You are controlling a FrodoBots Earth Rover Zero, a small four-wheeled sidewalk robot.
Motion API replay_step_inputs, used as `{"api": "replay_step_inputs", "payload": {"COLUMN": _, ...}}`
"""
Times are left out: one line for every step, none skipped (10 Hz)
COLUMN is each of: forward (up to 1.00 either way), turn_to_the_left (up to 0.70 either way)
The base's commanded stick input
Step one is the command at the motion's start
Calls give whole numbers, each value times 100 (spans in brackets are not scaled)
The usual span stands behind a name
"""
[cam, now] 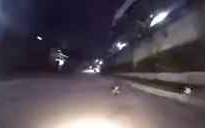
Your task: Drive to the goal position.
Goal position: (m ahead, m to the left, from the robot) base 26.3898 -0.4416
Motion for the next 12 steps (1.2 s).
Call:
{"api": "replay_step_inputs", "payload": {"forward": 70, "turn_to_the_left": 0}}
{"api": "replay_step_inputs", "payload": {"forward": 70, "turn_to_the_left": 0}}
{"api": "replay_step_inputs", "payload": {"forward": 70, "turn_to_the_left": 0}}
{"api": "replay_step_inputs", "payload": {"forward": 70, "turn_to_the_left": 0}}
{"api": "replay_step_inputs", "payload": {"forward": 70, "turn_to_the_left": 0}}
{"api": "replay_step_inputs", "payload": {"forward": 70, "turn_to_the_left": 0}}
{"api": "replay_step_inputs", "payload": {"forward": 70, "turn_to_the_left": 0}}
{"api": "replay_step_inputs", "payload": {"forward": 70, "turn_to_the_left": 0}}
{"api": "replay_step_inputs", "payload": {"forward": 70, "turn_to_the_left": -6}}
{"api": "replay_step_inputs", "payload": {"forward": 70, "turn_to_the_left": -18}}
{"api": "replay_step_inputs", "payload": {"forward": 70, "turn_to_the_left": -34}}
{"api": "replay_step_inputs", "payload": {"forward": 70, "turn_to_the_left": -35}}
